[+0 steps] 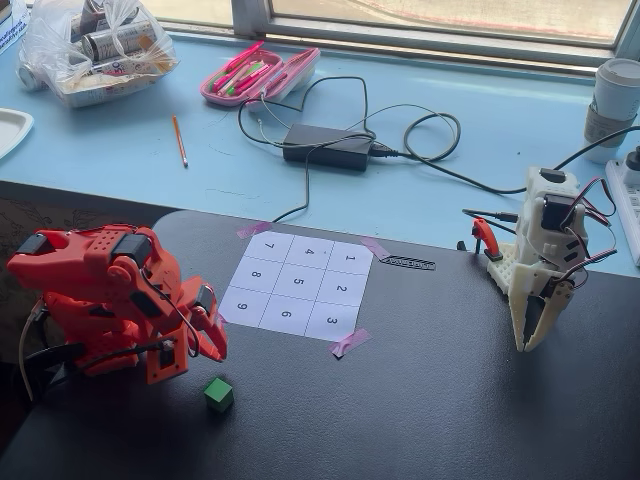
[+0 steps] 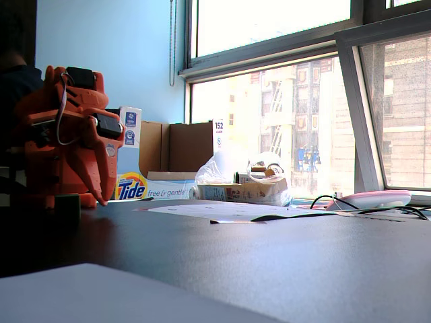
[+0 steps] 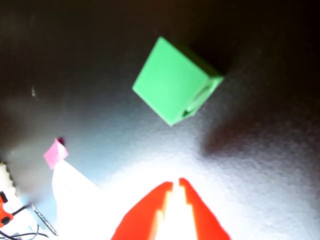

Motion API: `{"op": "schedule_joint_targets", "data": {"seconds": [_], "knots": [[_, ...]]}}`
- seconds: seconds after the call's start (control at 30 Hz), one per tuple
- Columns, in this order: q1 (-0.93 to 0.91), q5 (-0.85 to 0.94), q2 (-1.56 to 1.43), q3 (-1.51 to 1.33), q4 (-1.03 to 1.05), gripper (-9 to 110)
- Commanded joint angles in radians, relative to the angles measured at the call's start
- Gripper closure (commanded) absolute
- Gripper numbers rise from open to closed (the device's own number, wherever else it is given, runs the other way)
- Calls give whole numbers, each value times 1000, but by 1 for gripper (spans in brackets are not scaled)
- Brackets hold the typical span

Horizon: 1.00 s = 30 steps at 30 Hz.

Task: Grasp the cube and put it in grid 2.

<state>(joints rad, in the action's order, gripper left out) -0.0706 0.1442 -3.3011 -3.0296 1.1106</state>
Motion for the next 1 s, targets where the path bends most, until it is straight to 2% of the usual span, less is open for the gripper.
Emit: {"op": "schedule_joint_targets", "data": {"seconds": [0.0,0.97], "knots": [[5,11,-2,-3,2,101],[-5,0,-2,-3,2,101]]}}
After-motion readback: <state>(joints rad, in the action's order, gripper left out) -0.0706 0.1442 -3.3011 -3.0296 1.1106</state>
